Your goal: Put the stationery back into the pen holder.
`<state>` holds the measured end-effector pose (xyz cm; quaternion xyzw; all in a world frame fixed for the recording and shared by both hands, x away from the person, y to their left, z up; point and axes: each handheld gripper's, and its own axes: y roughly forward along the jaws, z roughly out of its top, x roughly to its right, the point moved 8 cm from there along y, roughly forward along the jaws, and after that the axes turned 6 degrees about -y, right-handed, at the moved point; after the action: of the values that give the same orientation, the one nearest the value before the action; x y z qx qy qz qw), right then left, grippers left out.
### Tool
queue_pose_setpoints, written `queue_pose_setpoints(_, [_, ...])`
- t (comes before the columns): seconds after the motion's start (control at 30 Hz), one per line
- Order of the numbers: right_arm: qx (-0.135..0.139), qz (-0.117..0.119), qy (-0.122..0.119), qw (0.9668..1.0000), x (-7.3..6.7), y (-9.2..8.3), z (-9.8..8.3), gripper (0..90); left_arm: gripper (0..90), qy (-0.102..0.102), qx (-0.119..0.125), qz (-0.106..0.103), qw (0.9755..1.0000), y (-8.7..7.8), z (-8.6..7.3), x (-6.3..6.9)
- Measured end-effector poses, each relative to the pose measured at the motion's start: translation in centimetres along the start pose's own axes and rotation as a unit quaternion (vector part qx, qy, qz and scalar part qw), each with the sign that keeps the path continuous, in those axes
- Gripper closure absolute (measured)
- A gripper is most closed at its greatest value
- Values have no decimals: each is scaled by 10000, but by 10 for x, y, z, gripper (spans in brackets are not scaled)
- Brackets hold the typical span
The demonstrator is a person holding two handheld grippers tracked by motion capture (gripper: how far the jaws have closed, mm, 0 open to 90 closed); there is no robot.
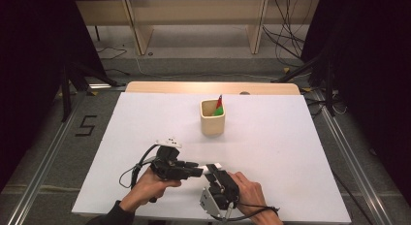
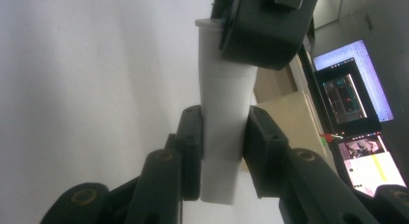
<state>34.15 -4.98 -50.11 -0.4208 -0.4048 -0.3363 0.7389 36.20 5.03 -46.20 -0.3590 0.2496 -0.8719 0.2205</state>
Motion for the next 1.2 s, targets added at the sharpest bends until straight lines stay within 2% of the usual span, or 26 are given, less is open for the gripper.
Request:
queue_pose_setpoints(0.17, [66, 21, 33, 10000, 1, -1, 1, 706, 636, 24, -22, 24, 10000, -2, 1, 2])
queue_pose_setpoints(0.27, [67, 44, 83, 9999, 1, -1, 0, 706, 532, 46, 65, 196, 9998, -5, 3, -1])
queue_pose_setpoints(0.37, [51, 71, 155, 9998, 0, -2, -3, 706, 511, 57, 133, 170, 9997, -9, 5, -1])
queue_pose_setpoints(0.43, [46, 78, 111, 9999, 0, -2, -5, 707, 481, 99, 144, 200, 9996, -13, 5, -3])
queue_pose_setpoints(0.57, [22, 99, 210, 9997, 1, -5, -14, 707, 434, 128, 180, 354, 9991, -18, 5, -9])
queue_pose_setpoints(0.63, [39, 135, 370, 9992, 3, -6, -16, 707, 418, 144, 210, 391, 9989, -20, 4, -13])
queue_pose_setpoints(0.7, [69, 181, 661, 9976, 5, -8, -18, 707, 399, 167, 223, 485, 9984, -22, 1, -18])
queue_pose_setpoints(0.73, [98, 203, 708, 9972, 7, -8, -20, 707, 390, 196, 264, 529, 9981, -23, 0, -21])
queue_pose_setpoints(0.87, [132, 359, 1191, 9921, 15, -10, -26, 706, 332, 389, 470, 458, 9971, -28, -3, -26])
queue_pose_setpoints(0.9, [140, 413, 1377, 9895, 17, -10, -28, 706, 318, 437, 539, 458, 9965, -29, -5, -28])
queue_pose_setpoints(0.93, [167, 499, 1673, 9845, 20, -10, -30, 706, 302, 460, 578, 472, 9961, -30, -7, -30])
queue_pose_setpoints(0.97, [183, 546, 1821, 9816, 21, -10, -32, 706, 293, 501, 666, 517, 9952, -30, -9, -33])
queue_pose_setpoints(1.0, [213, 628, 2090, 9757, 25, -10, -34, 706, 286, 536, 709, 553, 9945, -31, -11, -35])
queue_pose_setpoints(1.03, [237, 688, 2258, 9714, 26, -10, -35, 706, 282, 580, 800, 597, 9933, -32, -12, -36])
queue_pose_setpoints(1.1, [318, 868, 2739, 9573, 31, -10, -38, 706, 268, 635, 990, 604, 9912, -33, -14, -37])
queue_pose_setpoints(1.13, [394, 988, 3082, 9454, 34, -10, -39, 706, 262, 703, 1053, 612, 9901, -34, -16, -38])
queue_pose_setpoints(1.2, [481, 1138, 3507, 9283, 38, -9, -41, 705, 242, 780, 1147, 628, 9883, -35, -18, -38])
